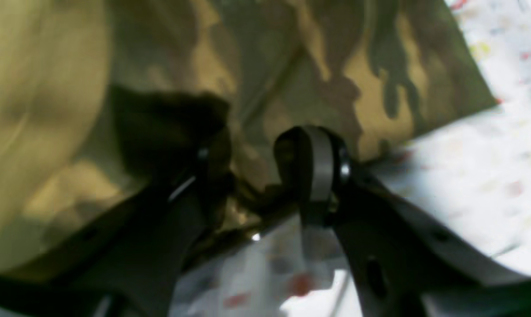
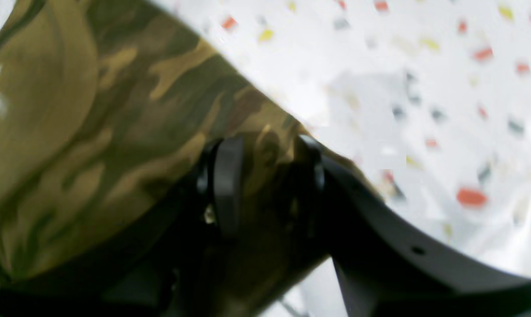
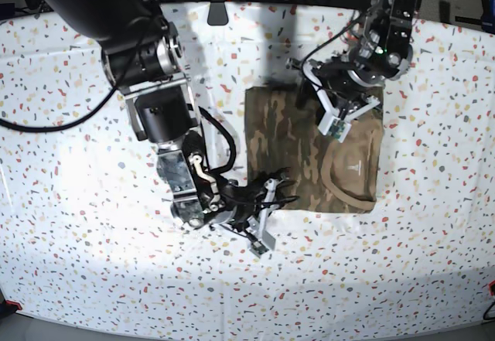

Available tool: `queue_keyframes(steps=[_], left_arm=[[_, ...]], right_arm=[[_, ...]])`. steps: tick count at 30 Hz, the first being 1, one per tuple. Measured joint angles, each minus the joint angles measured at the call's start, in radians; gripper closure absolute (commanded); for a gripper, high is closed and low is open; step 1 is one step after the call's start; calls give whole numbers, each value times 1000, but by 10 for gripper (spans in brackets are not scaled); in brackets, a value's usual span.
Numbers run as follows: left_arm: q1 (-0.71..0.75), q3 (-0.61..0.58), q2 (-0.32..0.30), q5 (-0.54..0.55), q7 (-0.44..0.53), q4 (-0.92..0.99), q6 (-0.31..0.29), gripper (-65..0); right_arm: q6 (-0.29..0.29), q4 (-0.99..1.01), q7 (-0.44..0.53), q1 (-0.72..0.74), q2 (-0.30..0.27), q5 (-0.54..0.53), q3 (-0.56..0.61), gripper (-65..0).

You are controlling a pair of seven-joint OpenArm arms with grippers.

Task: Fold the T-shirt properly
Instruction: 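Grasp the bundle's sides with both grippers and square it up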

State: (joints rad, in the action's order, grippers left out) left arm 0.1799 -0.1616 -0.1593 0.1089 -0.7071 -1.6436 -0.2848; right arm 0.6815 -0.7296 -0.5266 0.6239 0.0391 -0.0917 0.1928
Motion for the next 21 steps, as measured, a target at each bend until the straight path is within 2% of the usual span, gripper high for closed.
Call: queue_keyframes(steps=[2,5,9,17,21], left_arm=[[-8,2,-55,-3,1,1,7,-245],[-5,3,-127,0,27,2,8,-245],[-6,3,-183,13,39,6,22,-245],[-84,5,-183,27,-10,19,8,-245],[-111,5,-175,55,-21,23,-8,-245]], right_arm=[[12,-47,-43,-38,-37,-78,0,-197],[12,-157,-78,-127,-84,-136,-1,-197],[12,-353,-119,-272,-122,-180,0,-197],[11,-717,-184,-529,-138,-197,-1,-197],[11,-853,-217,-632,-136,-264,-1,-197]])
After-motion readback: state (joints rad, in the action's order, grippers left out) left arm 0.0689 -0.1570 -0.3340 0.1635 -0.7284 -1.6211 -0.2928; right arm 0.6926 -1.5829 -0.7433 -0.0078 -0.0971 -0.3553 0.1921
